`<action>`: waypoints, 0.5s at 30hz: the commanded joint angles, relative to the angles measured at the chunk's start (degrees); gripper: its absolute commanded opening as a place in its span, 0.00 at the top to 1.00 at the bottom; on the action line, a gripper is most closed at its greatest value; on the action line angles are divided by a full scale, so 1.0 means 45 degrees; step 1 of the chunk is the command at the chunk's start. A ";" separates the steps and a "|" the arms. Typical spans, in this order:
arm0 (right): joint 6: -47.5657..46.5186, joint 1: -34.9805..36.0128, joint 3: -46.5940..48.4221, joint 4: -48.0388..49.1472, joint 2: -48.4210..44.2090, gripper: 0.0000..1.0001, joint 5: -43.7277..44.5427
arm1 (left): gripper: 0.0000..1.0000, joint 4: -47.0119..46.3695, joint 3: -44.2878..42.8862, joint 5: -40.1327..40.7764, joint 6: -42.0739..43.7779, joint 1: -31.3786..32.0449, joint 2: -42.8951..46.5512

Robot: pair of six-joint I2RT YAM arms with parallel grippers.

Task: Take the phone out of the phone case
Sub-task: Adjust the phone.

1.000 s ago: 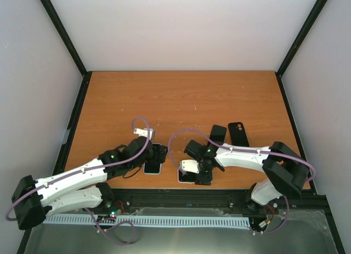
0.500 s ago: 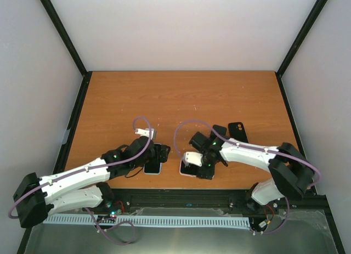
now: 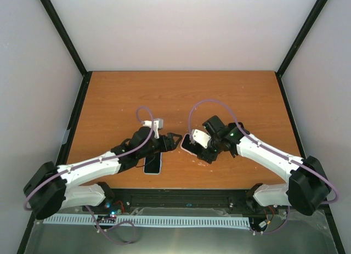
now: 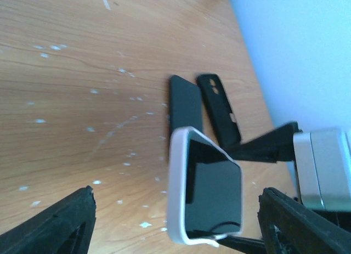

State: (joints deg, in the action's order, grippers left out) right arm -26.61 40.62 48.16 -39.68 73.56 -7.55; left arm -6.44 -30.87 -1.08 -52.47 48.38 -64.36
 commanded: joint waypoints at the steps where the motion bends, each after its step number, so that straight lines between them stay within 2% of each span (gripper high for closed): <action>1: 0.0746 -0.0521 0.1037 0.0714 -0.0473 0.48 -0.0581 | 0.20 -0.2226 -0.1058 -0.2030 -0.0304 -0.0097 -0.1271; 4: 0.0967 -0.0761 0.1320 0.0588 -0.0526 0.48 -0.0989 | 0.26 -0.2844 -0.1183 -0.2544 -0.0473 -0.0093 -0.1921; 7: 0.1110 -0.0785 0.1425 0.0491 -0.0526 0.48 -0.1012 | 0.39 -0.3434 -0.1203 -0.2854 -0.0510 -0.0091 -0.2256; 12: 0.1202 -0.0804 0.1368 0.0517 -0.0600 0.48 -0.0937 | 0.56 -0.3967 -0.1179 -0.3003 -0.0567 -0.0090 -0.2392; 15: 0.1226 -0.0804 0.1385 0.0562 -0.0660 0.48 -0.0886 | 0.58 -0.4120 -0.1176 -0.3107 -0.0733 -0.0104 -0.2519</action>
State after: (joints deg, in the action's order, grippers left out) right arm -22.06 37.43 52.93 -39.24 72.38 -10.76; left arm -20.43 -34.13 -13.13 -54.98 48.25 -74.94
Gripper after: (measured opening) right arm 0.780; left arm 0.428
